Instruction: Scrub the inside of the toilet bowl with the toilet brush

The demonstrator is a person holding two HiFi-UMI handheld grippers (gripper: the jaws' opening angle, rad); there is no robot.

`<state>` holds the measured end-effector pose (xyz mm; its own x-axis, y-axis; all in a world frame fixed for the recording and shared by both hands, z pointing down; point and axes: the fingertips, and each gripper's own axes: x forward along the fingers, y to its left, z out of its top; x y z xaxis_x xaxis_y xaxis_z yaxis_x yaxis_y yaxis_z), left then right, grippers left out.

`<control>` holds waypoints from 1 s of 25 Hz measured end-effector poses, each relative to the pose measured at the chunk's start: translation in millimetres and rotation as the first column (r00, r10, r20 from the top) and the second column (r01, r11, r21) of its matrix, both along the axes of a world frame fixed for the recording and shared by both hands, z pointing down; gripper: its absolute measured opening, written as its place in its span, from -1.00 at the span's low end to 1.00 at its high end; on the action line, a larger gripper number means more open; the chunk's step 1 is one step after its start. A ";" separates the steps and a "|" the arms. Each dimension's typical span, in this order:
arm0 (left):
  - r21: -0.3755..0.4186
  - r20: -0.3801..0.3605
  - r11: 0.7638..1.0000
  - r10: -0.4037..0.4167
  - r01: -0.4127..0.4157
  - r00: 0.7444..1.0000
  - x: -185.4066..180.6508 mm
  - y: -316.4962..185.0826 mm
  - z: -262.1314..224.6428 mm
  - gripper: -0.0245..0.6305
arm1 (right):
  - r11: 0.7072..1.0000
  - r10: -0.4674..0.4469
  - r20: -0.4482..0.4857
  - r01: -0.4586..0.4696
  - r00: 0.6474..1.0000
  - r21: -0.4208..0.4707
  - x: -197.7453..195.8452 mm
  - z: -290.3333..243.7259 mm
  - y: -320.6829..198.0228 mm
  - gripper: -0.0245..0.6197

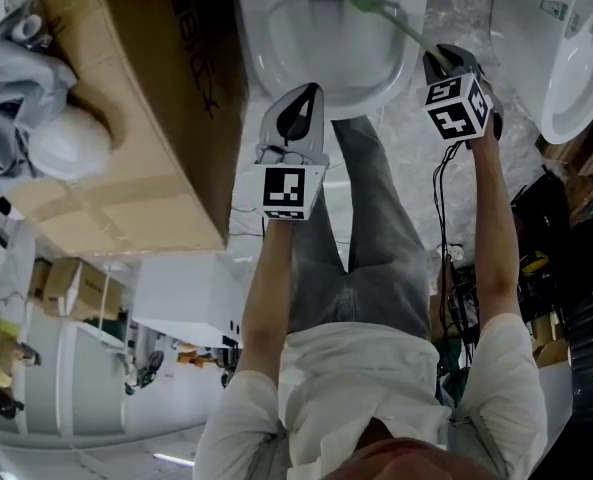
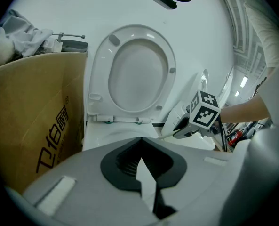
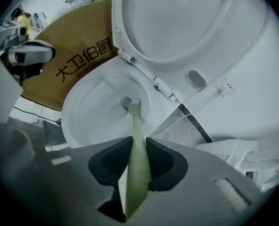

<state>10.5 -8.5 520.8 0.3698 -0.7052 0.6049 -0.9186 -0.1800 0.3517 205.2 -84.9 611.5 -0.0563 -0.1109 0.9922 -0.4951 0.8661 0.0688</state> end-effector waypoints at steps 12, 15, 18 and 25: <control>-0.001 -0.009 1.000 -0.012 0.012 1.000 -12.6 3.9 -0.4 -0.87 | 0.979 0.191 -0.012 -0.191 0.982 -0.074 -16.1 13.6 -14.4 -0.61; -0.002 -0.012 1.000 -0.012 0.012 1.000 -15.0 6.0 -0.5 -0.87 | 0.954 0.261 -0.038 -0.263 0.965 -0.147 -16.7 21.7 -9.3 -0.61; -0.002 -0.010 1.000 -0.007 0.007 1.000 -17.3 8.5 -1.0 -0.87 | 0.940 0.292 -0.037 -0.294 0.956 -0.171 -24.1 27.0 -15.9 -0.61; 0.002 -0.014 1.000 -0.011 0.011 1.000 -23.8 12.0 -3.1 -0.87 | 0.943 0.292 -0.071 -0.300 0.954 -0.145 -38.6 23.4 -19.0 -0.61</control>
